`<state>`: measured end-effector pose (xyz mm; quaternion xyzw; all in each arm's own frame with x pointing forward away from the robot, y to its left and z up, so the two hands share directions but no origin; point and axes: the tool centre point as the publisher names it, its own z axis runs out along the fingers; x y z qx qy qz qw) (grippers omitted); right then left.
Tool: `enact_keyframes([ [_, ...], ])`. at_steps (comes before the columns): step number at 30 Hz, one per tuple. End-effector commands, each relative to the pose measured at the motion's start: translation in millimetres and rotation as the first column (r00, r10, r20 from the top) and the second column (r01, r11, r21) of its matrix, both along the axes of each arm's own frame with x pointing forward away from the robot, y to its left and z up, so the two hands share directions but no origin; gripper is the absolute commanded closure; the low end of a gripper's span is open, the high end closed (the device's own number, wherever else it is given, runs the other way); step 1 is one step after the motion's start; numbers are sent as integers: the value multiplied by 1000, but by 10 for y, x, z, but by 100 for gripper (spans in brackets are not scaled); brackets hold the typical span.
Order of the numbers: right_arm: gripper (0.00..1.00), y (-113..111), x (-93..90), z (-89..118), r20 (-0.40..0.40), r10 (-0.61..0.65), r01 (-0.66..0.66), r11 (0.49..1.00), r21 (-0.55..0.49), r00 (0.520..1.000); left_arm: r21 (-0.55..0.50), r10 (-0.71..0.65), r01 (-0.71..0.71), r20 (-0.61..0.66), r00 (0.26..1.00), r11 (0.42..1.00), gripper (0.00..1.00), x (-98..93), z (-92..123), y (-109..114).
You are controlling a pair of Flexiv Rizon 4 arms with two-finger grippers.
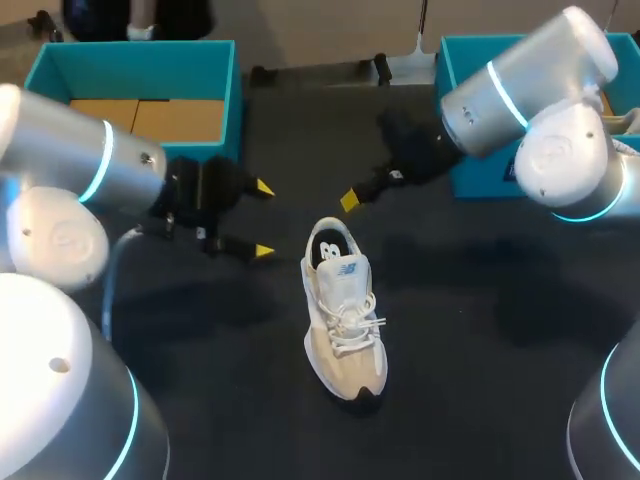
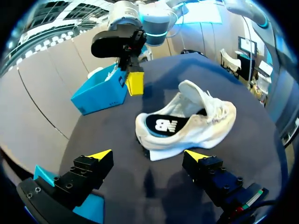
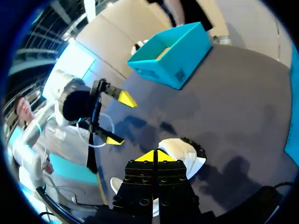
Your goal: Take the shoe out of the shoebox, open the shoe tongue, remove and reinsert the insole, then place the shoe into the shoebox
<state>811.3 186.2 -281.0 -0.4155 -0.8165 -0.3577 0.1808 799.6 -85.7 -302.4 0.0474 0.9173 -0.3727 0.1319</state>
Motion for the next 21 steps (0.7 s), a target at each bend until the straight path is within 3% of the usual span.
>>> enact_keyframes([
  [1, 100, 0, -136, 15, 32, -80, 82, 994, -71, 996, 38, -33, 33, -13, 999, 999, 0, 7, 327, 349],
  [4, 100, 41, -167, 29, 23, -120, 122, 984, -130, 993, 39, -51, 51, -10, 999, 998, 0, 46, 430, 470],
  [21, 100, 61, -177, 38, 23, -121, 123, 984, -132, 992, 116, -171, 170, 5, 985, 979, 0, 368, 765, 1266],
])
